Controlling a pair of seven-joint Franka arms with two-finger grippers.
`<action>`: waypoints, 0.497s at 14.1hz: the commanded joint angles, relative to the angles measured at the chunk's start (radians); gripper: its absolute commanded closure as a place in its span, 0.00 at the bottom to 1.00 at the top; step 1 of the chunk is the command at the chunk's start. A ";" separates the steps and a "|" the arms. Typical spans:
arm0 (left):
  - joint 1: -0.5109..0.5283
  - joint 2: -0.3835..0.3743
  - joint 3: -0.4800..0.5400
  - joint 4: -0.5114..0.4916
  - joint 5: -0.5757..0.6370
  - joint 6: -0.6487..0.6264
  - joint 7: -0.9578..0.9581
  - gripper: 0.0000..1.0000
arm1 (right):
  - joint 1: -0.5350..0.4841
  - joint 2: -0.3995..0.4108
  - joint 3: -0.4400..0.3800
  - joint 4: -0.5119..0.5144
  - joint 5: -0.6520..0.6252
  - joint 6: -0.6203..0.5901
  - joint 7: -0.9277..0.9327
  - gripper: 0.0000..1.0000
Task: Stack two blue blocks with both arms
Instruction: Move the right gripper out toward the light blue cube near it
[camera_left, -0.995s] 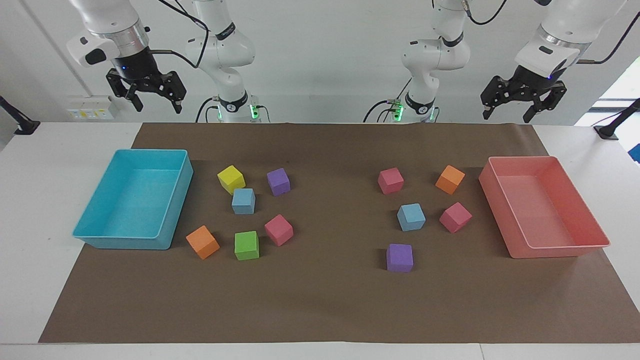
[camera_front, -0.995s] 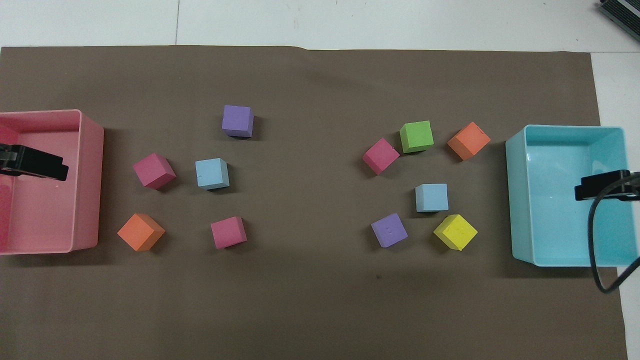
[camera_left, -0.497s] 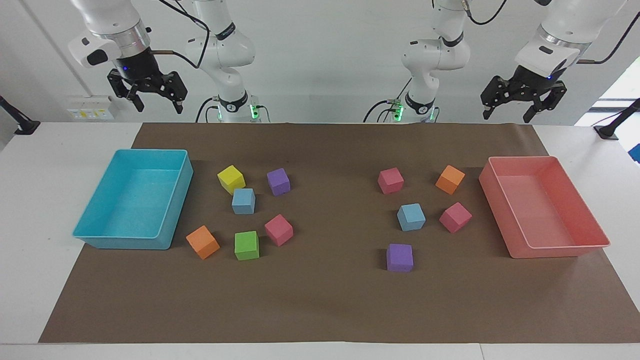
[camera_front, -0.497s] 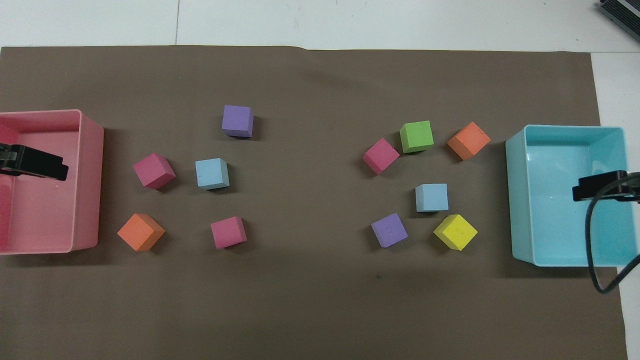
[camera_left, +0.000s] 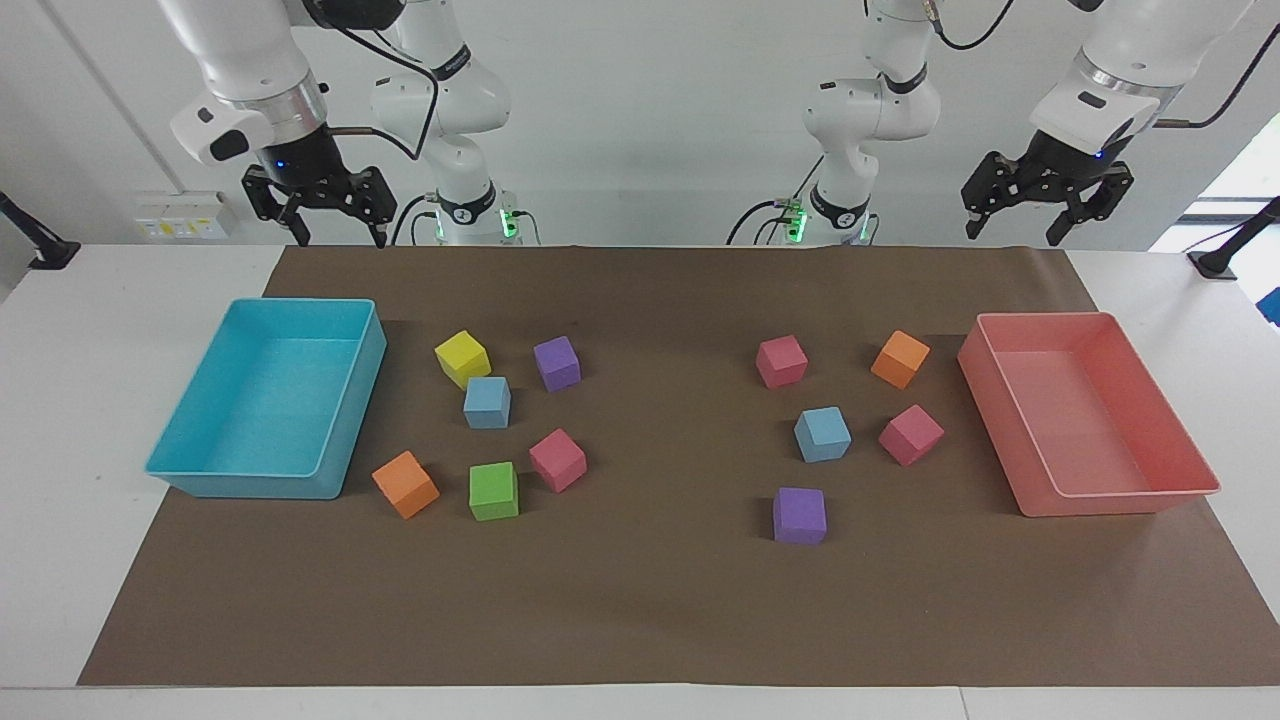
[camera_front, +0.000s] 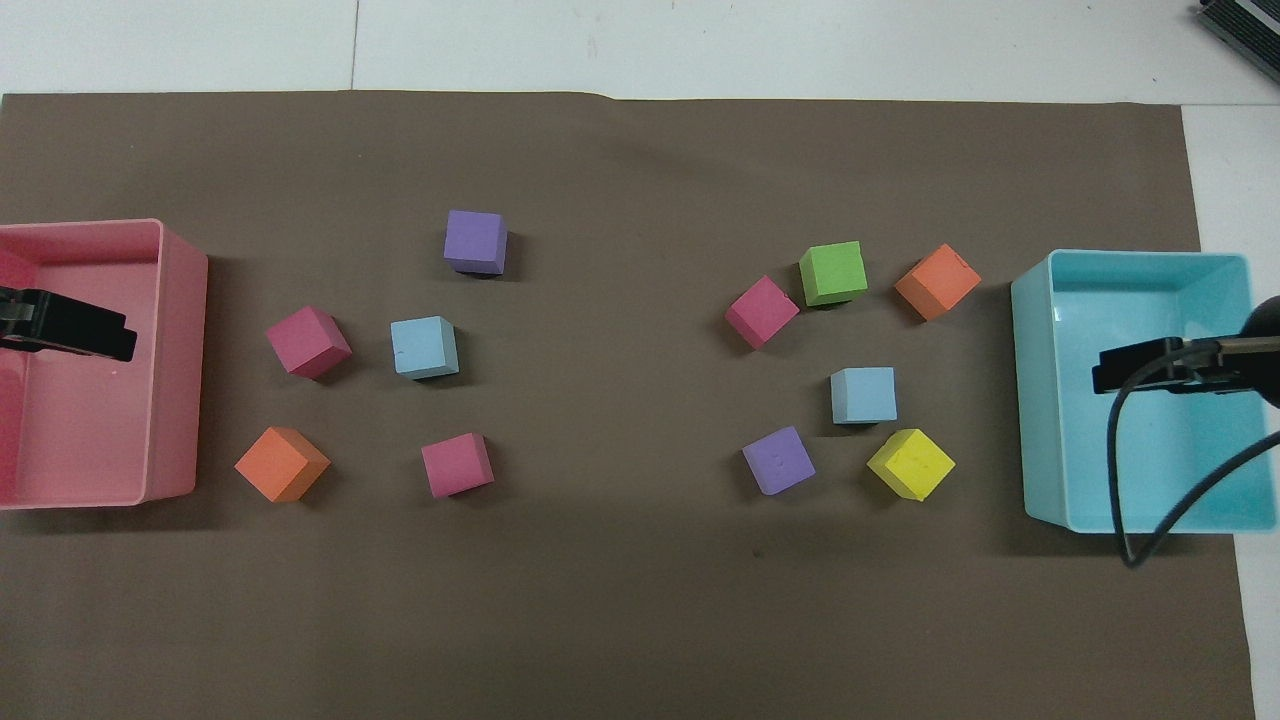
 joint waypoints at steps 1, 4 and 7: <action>0.003 -0.028 -0.002 -0.033 0.017 0.012 0.007 0.00 | 0.030 -0.002 -0.001 -0.092 0.015 0.112 -0.003 0.00; 0.002 -0.028 -0.002 -0.033 0.017 0.012 0.007 0.00 | 0.050 0.050 0.001 -0.131 0.016 0.189 0.023 0.00; 0.002 -0.028 -0.002 -0.035 0.017 0.012 0.007 0.00 | 0.074 0.114 0.001 -0.160 0.021 0.247 0.024 0.00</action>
